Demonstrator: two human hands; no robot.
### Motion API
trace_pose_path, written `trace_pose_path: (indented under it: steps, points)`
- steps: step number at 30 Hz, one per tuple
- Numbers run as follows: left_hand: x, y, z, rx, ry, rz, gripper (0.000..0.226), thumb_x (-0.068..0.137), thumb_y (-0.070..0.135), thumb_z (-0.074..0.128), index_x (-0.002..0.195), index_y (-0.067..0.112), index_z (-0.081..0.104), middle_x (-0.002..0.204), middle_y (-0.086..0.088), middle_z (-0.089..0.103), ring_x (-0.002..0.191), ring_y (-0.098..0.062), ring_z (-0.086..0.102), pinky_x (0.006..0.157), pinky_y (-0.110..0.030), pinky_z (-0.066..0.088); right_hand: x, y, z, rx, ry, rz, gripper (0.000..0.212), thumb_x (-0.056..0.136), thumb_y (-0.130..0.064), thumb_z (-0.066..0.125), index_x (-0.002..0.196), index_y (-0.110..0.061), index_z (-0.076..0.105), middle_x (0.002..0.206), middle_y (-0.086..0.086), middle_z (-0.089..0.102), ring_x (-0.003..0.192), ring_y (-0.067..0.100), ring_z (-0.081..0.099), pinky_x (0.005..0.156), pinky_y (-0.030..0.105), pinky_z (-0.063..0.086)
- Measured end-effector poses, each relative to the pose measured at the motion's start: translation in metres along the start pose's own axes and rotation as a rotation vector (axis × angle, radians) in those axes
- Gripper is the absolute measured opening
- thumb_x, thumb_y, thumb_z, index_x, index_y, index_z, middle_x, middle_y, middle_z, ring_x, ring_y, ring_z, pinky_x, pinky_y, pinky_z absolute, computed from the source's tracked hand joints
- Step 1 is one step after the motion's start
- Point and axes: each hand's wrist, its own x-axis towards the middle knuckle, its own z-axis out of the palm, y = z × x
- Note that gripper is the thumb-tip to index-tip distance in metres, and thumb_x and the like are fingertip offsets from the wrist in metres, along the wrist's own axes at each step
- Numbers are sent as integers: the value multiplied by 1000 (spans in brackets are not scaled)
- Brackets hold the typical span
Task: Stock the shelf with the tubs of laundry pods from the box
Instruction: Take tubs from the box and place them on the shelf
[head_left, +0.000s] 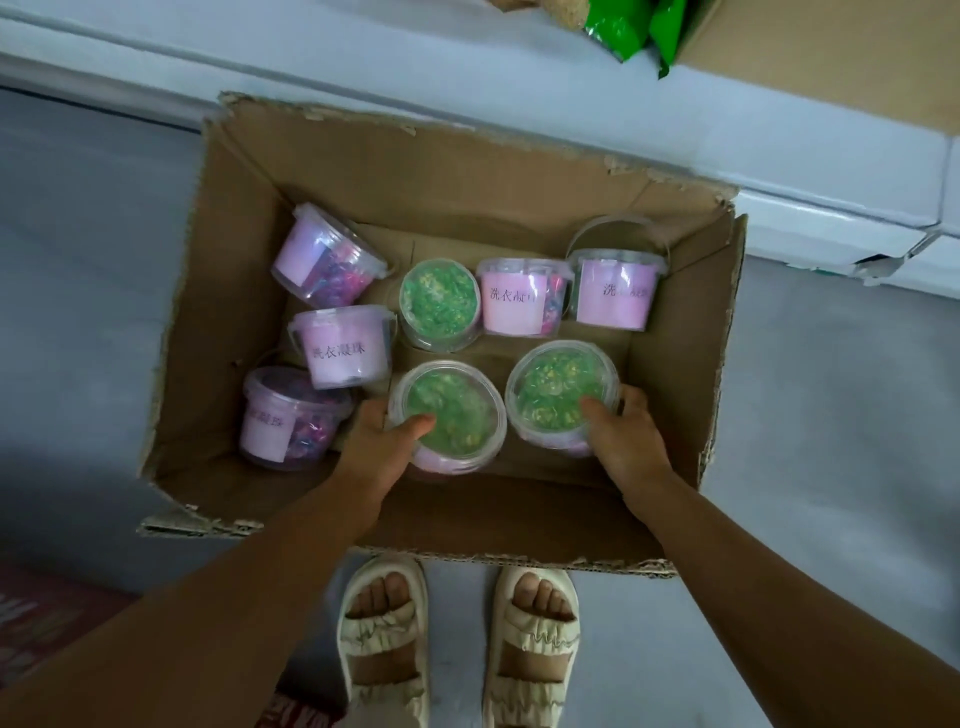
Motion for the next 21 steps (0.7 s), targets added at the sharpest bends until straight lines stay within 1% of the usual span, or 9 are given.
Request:
trace_pose_path:
  steps: [4,6,8,10,13,15,17,19,21]
  points:
    - [-48,40,-23,40,37,76,33,86,22,64,114,11,50,104,-3,57,93,-20,56,75,-29,46,-45,-35,-28,6,46,-20,52,92,-37,50,137,-18,34,127,10,52,105,25,51,88,38,47]
    - [-78,67,-36,16,64,69,30,84,26,66,107,15,49,94,0,57,91,-24,57,81,-35,46,-71,-59,-48,12,52,-46,51,91,-35,51,136,-16,36,126,11,52,108,28,51,92,41,45]
    - [-110,96,-51,-45,67,66,45,75,35,72,107,18,47,89,6,55,96,-26,59,89,-42,50,-100,-86,-71,15,56,-80,47,92,-33,50,134,-16,38,125,12,52,107,28,51,90,38,44]
    - [-143,127,-65,-93,56,90,47,72,36,73,108,19,48,90,5,56,93,-24,61,86,-43,51,-132,-115,-96,12,67,-115,45,93,-34,48,133,-17,39,124,12,53,108,30,52,92,42,45]
    - [-195,175,-86,-151,24,180,17,88,19,62,101,15,52,94,-5,59,88,-23,61,77,-39,52,-181,-162,-133,30,88,-176,48,93,-36,47,137,-19,37,125,10,52,112,31,52,95,44,45]
    - [-231,208,-102,-187,-11,206,19,90,20,60,107,16,52,106,-11,61,98,-27,63,81,-42,54,-216,-192,-157,55,99,-209,47,92,-37,47,135,-19,37,120,7,51,113,31,52,96,44,45]
    - [-267,239,-119,-215,-13,252,10,90,21,58,97,21,52,113,-13,61,103,-29,62,82,-42,53,-251,-222,-180,116,112,-244,43,91,-37,49,131,-22,41,111,4,51,110,31,54,94,48,46]
    - [-302,269,-136,-257,-17,287,9,91,21,57,95,22,49,118,-15,59,104,-30,61,74,-37,52,-287,-250,-203,185,129,-287,36,90,-35,52,124,-26,44,108,3,53,107,31,57,92,51,48]
    - [-340,299,-152,-280,-43,307,21,88,27,57,103,17,47,119,-18,57,103,-32,60,68,-32,52,-323,-275,-226,254,137,-330,32,90,-31,54,120,-24,47,110,4,54,105,31,57,91,51,48]
